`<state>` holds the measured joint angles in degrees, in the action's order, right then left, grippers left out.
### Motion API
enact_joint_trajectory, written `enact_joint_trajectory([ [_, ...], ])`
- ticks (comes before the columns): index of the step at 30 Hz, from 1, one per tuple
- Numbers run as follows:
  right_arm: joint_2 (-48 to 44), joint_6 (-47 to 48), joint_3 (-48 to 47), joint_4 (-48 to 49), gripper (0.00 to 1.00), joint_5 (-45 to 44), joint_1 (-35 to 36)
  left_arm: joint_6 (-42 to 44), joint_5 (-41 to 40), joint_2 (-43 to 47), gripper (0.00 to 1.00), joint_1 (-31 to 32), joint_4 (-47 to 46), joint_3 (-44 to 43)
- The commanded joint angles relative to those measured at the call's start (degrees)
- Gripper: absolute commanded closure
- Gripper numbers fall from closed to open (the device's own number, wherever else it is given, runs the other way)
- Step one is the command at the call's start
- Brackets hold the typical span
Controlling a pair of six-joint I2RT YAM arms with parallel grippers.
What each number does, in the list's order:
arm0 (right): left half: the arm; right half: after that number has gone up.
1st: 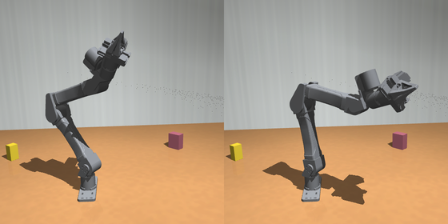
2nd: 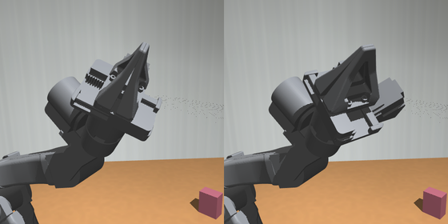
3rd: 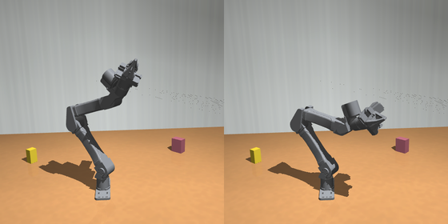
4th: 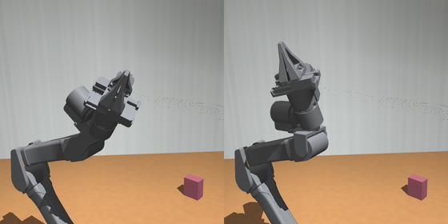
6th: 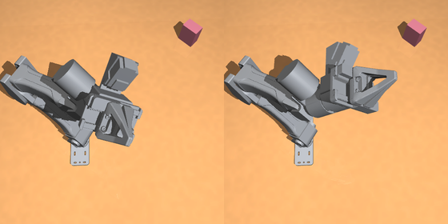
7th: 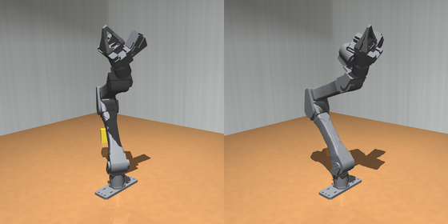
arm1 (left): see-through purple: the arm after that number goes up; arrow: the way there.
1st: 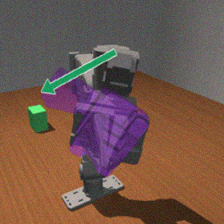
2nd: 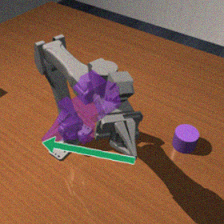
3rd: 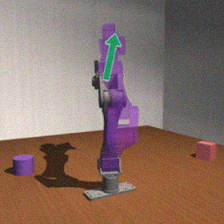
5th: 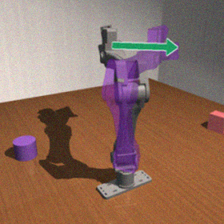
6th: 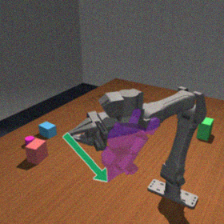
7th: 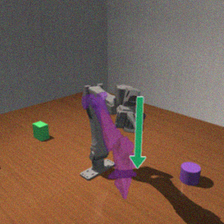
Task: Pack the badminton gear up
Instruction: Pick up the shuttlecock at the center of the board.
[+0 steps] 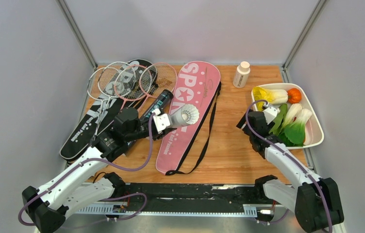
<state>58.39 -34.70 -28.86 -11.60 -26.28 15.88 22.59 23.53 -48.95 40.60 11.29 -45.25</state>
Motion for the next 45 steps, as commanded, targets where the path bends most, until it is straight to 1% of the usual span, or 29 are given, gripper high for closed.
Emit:
enact_joint_trajectory([
  [1,1.94,-1.94,1.44,5.24,0.18,0.93,-0.28,-0.88,1.32,1.17,0.74,0.32,-3.62,-0.92],
  [6,6.41,-1.67,3.15,9.95,0.18,2.8,-0.74,-1.15,1.11,1.48,0.74,0.32,-2.87,-1.04],
  [9,8.6,-1.35,2.93,11.0,0.19,3.87,-0.74,-1.14,0.79,1.52,0.74,0.28,-2.37,-1.37],
  [13,10.34,-0.42,3.26,15.12,0.2,4.9,-0.77,-1.23,0.61,1.49,0.74,0.26,-1.93,-1.77],
  [16,10.41,-0.01,3.63,17.12,0.23,5.63,-1.01,-1.42,0.63,1.38,0.74,0.28,-1.97,-1.84],
  [18,10.1,0.71,4.19,18.97,0.28,5.92,-1.08,-1.34,0.72,1.13,0.74,0.34,-1.98,-1.97],
  [19,10.12,1.04,4.26,19.43,0.31,6.02,-1.24,-1.38,0.73,0.89,0.74,0.33,-2.02,-2.13],
  [20,10.37,1.34,4.15,19.5,0.36,6.01,-1.38,-1.22,0.77,0.75,0.74,0.3,-1.92,-2.21],
  [22,10.79,2.1,3.86,19.59,0.52,6.21,-1.57,-1.16,0.81,0.46,0.74,0.28,-1.89,-2.44],
  [25,9.64,4.44,3.52,19.47,0.81,6.53,-1.62,-1.1,1.04,0.24,0.74,0.33,-1.89,-2.38],
  [27,7.46,6.32,2.9,18.66,0.94,7.08,-1.64,-0.92,1.01,0.13,0.75,0.33,-1.88,-2.27],
  [28,5.76,7.71,2.0,17.92,0.99,7.57,-1.6,-0.9,0.89,0.15,0.75,0.3,-1.84,-2.09],
  [31,-0.19,12.29,-0.76,15.39,1.0,10.22,-1.61,-0.87,0.67,0.16,0.75,0.3,-1.43,-2.0],
  [34,-5.12,17.07,-5.61,11.91,1.0,16.02,-1.62,-1.21,0.64,0.37,0.75,0.3,-0.88,-1.97],
  [37,-8.12,21.74,-11.41,6.57,1.0,24.77,-1.59,-1.87,0.52,0.64,0.75,0.36,-0.67,-1.94],
  [39,-9.38,23.39,-15.68,3.55,1.0,32.08,-1.57,-2.32,0.25,0.58,0.75,0.36,-0.47,-1.94],
  [45,-12.2,25.02,-28.62,-1.49,1.0,50.0,-1.44,-3.29,-0.56,-0.23,0.74,0.36,0.3,-2.14],
])
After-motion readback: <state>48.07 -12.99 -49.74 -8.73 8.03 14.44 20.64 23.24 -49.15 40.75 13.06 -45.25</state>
